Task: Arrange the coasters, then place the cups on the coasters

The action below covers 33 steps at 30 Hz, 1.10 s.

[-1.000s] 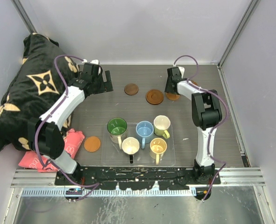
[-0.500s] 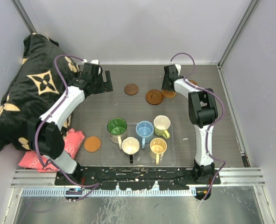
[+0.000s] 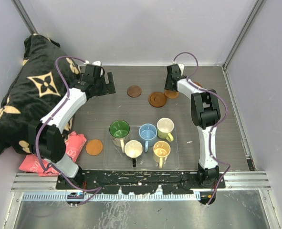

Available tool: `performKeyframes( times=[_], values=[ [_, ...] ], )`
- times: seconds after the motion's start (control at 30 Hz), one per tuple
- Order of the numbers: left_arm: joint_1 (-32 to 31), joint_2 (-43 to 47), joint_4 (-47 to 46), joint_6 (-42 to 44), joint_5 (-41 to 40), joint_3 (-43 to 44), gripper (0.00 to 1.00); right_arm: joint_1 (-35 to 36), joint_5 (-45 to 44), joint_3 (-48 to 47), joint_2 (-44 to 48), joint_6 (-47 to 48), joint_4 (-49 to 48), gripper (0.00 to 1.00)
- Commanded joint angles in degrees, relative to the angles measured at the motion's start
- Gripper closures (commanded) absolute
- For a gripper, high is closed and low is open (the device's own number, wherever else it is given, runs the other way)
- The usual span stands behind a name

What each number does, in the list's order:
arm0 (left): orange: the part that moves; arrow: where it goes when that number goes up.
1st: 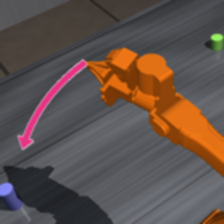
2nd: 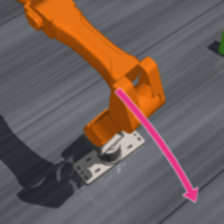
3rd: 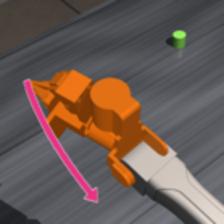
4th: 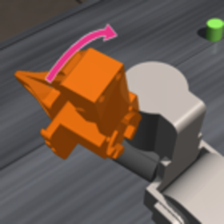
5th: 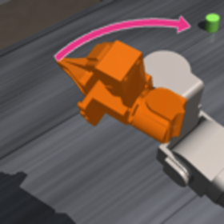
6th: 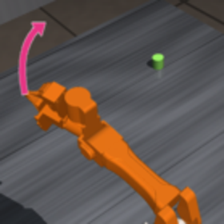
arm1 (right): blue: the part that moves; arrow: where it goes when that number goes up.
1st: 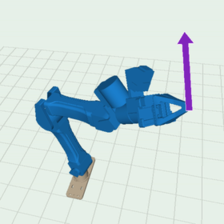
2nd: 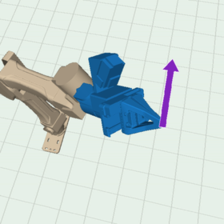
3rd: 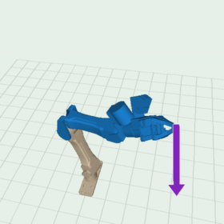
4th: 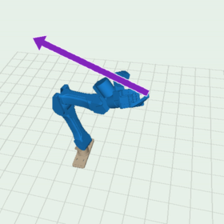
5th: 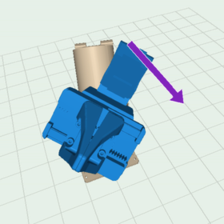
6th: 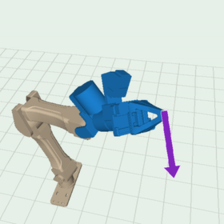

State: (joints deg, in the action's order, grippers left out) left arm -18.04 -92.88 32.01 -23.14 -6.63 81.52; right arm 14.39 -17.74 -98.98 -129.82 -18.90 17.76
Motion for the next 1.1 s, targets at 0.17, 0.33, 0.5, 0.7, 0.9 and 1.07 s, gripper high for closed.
performKeyframes(
  times=[0.17,0.33,0.5,0.7,0.9,1.07],
  values=[
    [0.0,0.2,-0.8,0.5,0.0,2.1,0.02,-1.3,1.0,-3.3,-3.9,0.6,3.1,0.46],
    [0.0,0.0,-0.8,0.5,0.0,2.3,0.02,-1.6,0.8,-3.4,-4.1,0.6,3.1,0.45],
    [0.0,-0.3,-0.7,0.4,0.2,2.6,0.02,-1.9,1.0,-3.9,-4.4,0.7,3.3,0.46],
    [0.0,-0.1,-0.6,0.5,0.0,2.7,0.02,-1.8,0.6,-4.3,-4.5,0.5,3.4,0.46],
    [0.0,0.3,-0.6,0.5,0.0,2.5,0.02,-1.9,1.0,-4.1,-3.8,0.7,3.5,0.45],
    [0.0,0.3,-0.6,0.5,0.3,2.4,0.02,-1.2,1.8,-2.9,-0.6,0.7,2.4,0.45]
  ],
)
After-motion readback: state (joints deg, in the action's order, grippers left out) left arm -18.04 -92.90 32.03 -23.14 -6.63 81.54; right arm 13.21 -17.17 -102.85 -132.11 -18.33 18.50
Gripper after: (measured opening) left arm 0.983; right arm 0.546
